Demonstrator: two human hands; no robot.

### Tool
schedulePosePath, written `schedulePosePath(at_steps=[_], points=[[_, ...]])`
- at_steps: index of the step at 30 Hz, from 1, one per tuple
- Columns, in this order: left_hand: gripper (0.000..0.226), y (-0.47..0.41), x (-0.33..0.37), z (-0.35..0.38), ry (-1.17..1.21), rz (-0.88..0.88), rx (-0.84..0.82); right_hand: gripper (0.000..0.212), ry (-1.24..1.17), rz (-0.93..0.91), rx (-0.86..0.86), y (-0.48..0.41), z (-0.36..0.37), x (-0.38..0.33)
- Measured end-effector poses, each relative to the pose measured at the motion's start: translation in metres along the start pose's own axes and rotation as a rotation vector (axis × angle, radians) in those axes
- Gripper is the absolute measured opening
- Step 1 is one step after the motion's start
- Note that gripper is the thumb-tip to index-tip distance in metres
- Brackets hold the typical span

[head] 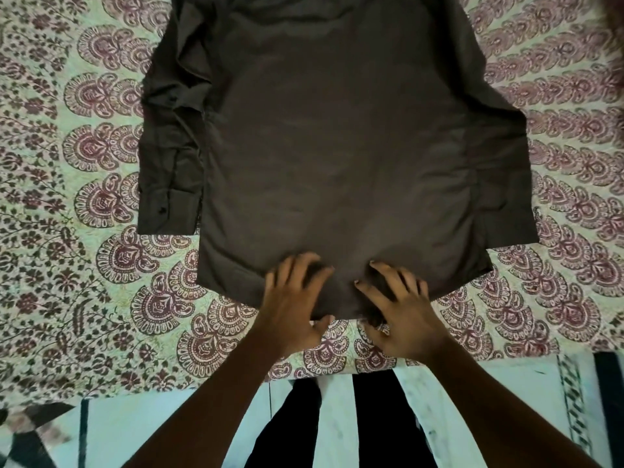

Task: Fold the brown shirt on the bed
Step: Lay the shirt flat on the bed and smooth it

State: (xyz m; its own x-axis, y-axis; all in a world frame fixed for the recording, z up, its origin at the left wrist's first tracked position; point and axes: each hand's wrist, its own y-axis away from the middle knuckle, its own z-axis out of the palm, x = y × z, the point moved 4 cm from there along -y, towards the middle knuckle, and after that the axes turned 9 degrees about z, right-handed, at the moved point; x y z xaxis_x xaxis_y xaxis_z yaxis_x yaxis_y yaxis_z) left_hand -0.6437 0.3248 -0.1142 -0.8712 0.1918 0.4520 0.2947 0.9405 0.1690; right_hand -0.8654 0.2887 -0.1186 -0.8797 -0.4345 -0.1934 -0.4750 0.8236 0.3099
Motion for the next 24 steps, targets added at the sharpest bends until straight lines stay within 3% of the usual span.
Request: schedulePosePath(at_steps=[3, 5, 7, 10, 13, 19, 22, 24], points=[[0.059, -0.002, 0.025, 0.020, -0.052, 0.222, -0.050, 0.049, -0.071, -0.007, 0.093, -0.001, 0.000, -0.002], [0.036, -0.007, 0.026, 0.024, -0.021, 0.198, 0.048, 0.029, -0.196, 0.038, 0.168, -0.006, -0.004, -0.002], [0.021, -0.014, 0.020, 0.020, 0.104, 0.086, 0.138, 0.027, -0.373, 0.119, 0.187, -0.015, -0.006, 0.000], [0.022, -0.024, 0.011, 0.016, 0.285, -0.064, 0.139, 0.025, -0.574, 0.242, 0.110, -0.027, -0.005, 0.007], [0.014, -0.027, 0.012, 0.017, 0.229, -0.055, 0.057, 0.014, -0.587, 0.264, 0.013, -0.031, -0.001, 0.010], [0.047, -0.014, 0.029, 0.016, 0.079, 0.022, -0.032, 0.027, -0.278, 0.082, -0.008, -0.020, -0.006, -0.003], [0.042, -0.004, 0.037, 0.021, 0.116, 0.112, -0.050, 0.025, -0.219, 0.005, -0.062, -0.010, -0.008, -0.007], [0.029, -0.004, 0.037, 0.019, 0.241, 0.066, 0.011, 0.016, -0.349, 0.011, -0.032, -0.007, -0.012, -0.006]])
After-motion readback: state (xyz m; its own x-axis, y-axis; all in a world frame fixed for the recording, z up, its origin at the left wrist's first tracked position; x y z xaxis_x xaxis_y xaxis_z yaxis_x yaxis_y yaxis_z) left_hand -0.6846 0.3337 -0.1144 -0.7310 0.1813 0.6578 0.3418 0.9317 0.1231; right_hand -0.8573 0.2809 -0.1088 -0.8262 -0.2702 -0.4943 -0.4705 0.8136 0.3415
